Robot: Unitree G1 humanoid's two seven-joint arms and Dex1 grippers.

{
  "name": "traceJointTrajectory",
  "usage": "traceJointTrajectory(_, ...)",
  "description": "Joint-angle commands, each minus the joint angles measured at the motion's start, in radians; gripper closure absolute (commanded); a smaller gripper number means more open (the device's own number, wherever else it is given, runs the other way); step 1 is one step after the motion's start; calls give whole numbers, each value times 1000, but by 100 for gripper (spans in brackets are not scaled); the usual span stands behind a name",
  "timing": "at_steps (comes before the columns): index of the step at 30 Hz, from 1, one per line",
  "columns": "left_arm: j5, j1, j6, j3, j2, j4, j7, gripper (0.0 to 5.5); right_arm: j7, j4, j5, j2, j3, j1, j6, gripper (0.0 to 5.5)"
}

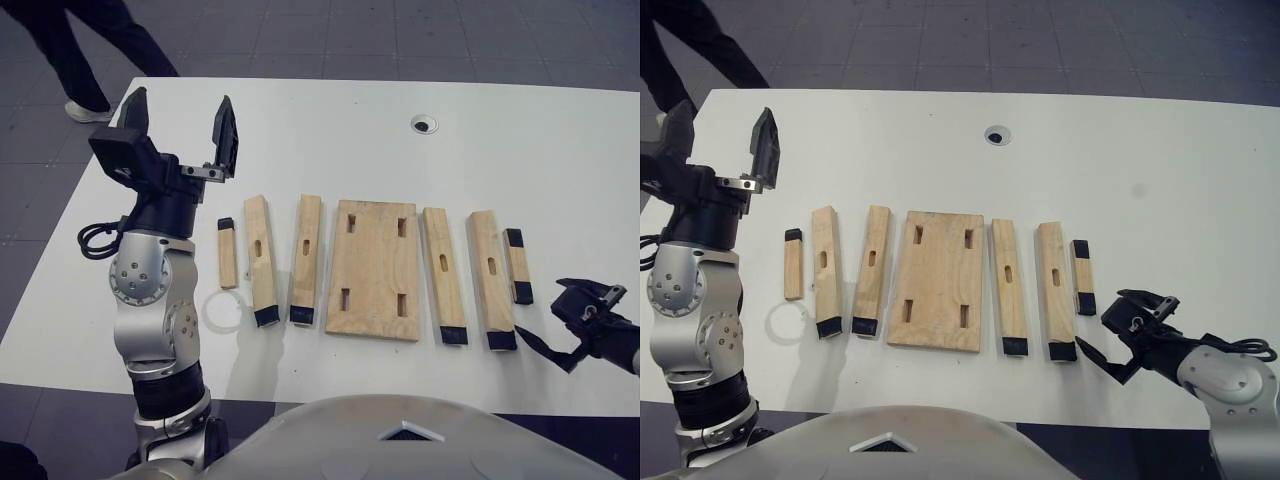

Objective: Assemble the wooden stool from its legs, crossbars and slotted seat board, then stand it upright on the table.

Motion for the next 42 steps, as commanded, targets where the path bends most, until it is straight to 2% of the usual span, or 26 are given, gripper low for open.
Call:
traceJointTrajectory(1,-10,2,29,3,-2,-34,15,35,-25,-4,-23,24,16,-7,6,8)
traceJointTrajectory(9,-16,5,43,9,-3,-50,19,35,-54,16,-40,44,14,-43,21,8)
traceJointTrajectory(17,-18,5,44,6,-3,-57,19,35,-118,-53,-23,110,76,-93,292,8)
traceJointTrajectory(22,-21,6,45,6,-3,-62,19,35,-139,-84,-21,127,104,-99,364,8)
traceJointTrajectory(30,-25,13,48,8,-3,-74,18,35,-210,-118,51,285,128,-122,539,8)
traceJointTrajectory(36,-28,14,59,11,-1,-89,22,35,-276,-82,76,357,112,-159,584,8)
traceJointTrajectory(42,-33,19,68,17,0,-102,24,35,-342,-64,76,397,145,-170,581,8)
